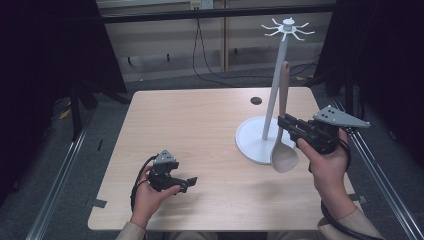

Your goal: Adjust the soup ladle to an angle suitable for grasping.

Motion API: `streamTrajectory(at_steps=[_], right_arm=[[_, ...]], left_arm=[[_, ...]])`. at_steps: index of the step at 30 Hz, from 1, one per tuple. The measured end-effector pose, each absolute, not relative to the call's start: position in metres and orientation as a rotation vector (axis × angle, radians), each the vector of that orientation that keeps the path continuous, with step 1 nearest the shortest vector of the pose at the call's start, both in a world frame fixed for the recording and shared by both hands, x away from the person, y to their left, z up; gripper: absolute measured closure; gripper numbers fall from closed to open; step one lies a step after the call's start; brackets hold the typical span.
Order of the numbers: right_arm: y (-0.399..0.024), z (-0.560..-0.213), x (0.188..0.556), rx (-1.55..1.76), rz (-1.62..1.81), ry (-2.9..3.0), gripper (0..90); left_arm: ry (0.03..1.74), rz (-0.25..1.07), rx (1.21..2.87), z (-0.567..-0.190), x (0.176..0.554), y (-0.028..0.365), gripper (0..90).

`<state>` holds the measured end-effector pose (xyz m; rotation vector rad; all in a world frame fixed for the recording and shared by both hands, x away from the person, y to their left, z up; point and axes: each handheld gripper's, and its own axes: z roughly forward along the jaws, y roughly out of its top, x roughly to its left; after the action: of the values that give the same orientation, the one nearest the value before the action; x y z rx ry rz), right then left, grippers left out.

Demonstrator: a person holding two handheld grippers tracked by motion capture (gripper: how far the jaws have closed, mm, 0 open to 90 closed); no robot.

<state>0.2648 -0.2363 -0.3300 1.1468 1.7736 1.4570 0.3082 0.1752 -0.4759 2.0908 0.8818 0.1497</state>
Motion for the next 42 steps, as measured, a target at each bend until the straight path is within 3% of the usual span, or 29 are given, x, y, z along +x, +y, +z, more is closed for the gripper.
streamTrajectory(at_steps=[19,42], right_arm=[[-0.254,-0.303,0.273,1.175,1.451,1.685,79.1],[-0.262,-0.297,0.290,1.211,1.421,1.669,79.0]], left_arm=[[0.881,0.149,2.088,-0.476,0.308,0.175,4.8],[0.882,0.152,2.093,-0.477,0.309,0.175,4.9]])
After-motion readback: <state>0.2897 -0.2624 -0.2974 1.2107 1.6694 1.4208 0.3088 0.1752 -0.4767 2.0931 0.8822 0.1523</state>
